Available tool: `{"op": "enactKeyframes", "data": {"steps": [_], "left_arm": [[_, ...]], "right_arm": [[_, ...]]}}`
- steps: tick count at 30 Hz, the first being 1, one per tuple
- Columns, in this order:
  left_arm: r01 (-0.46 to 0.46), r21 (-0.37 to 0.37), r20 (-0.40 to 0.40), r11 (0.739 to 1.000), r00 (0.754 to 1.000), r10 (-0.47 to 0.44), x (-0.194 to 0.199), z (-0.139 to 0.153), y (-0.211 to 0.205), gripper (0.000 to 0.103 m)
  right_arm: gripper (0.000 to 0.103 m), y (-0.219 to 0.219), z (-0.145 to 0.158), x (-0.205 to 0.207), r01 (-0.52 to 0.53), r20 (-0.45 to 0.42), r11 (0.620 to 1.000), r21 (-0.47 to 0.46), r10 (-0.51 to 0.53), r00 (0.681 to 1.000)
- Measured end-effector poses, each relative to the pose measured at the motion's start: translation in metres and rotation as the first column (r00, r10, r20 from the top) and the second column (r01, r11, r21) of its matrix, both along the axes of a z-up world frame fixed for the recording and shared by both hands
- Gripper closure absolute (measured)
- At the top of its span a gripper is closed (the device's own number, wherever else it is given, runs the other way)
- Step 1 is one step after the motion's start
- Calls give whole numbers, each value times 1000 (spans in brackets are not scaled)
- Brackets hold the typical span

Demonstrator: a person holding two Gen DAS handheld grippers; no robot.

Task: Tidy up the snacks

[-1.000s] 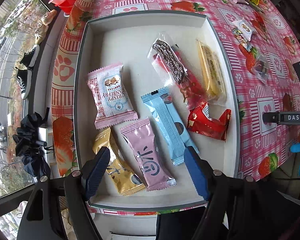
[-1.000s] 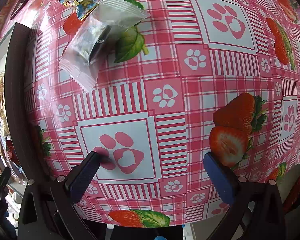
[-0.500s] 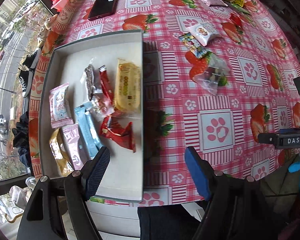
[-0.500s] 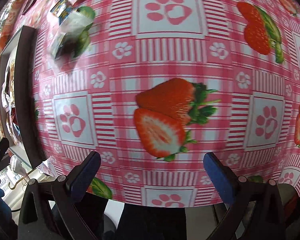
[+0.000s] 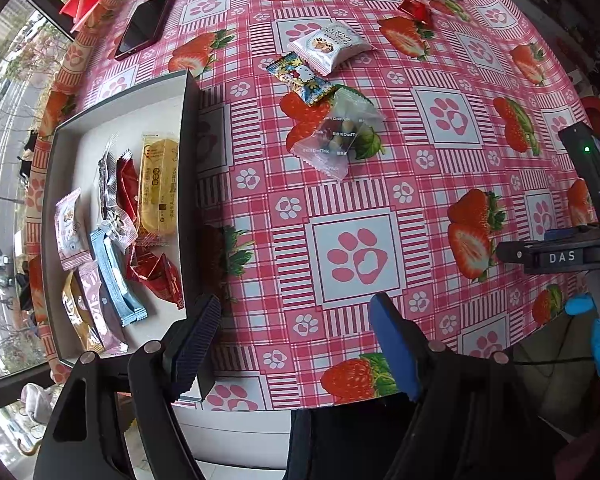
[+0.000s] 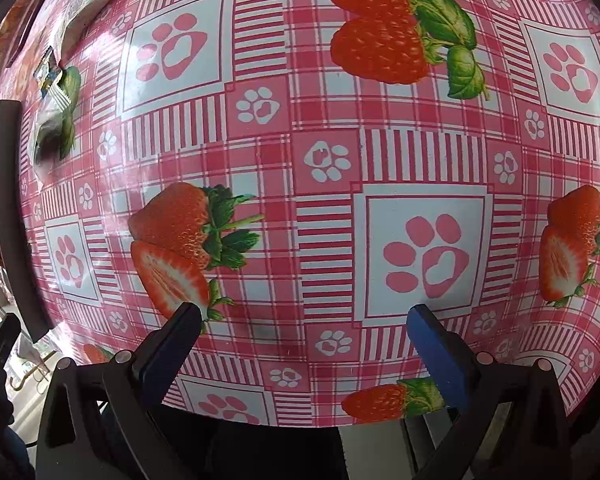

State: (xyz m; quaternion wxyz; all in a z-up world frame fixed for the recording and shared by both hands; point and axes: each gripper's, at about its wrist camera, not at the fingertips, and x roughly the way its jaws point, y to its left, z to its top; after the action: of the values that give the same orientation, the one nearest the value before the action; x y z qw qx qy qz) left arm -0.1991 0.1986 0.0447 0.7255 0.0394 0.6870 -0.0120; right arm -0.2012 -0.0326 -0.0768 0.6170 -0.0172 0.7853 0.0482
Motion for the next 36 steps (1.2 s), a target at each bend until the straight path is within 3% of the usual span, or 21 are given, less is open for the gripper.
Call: {"op": "enactKeyframes", "data": {"steps": [3,8,12,18,21,27,36], "left_arm": [[38,37,-10,999,999,-37,1,0,-4,23],[10,8,-15,1000,1000,-10,5,-2,-1,23],[21,5,-32,1000,999,-21,14,-14,-4,23],[31,-4,6,1000,1000,-31,18,-4,-9,23],[13,-25,-13,1000,1000,-14,15,-5,-9,23],[60,-13,4,998,998,-60,11,-7,-9,23],[6,-25,-5,1000,1000,-6,7,-7,5,23]], "right_arm": [[0,10,-9,-4,-48,37,997,-57,50,998],[0,22,-7,-16,-59,83,996,-63,64,994],[0,23,-12,-19,-59,87,996,-61,64,994],[0,16,-6,-15,-62,90,996,-60,67,994],[0,16,-5,-14,-71,83,996,-60,75,994],[0,16,-8,-11,-75,72,995,-62,80,994],[0,15,-6,-15,-74,107,995,-60,80,991]]}}
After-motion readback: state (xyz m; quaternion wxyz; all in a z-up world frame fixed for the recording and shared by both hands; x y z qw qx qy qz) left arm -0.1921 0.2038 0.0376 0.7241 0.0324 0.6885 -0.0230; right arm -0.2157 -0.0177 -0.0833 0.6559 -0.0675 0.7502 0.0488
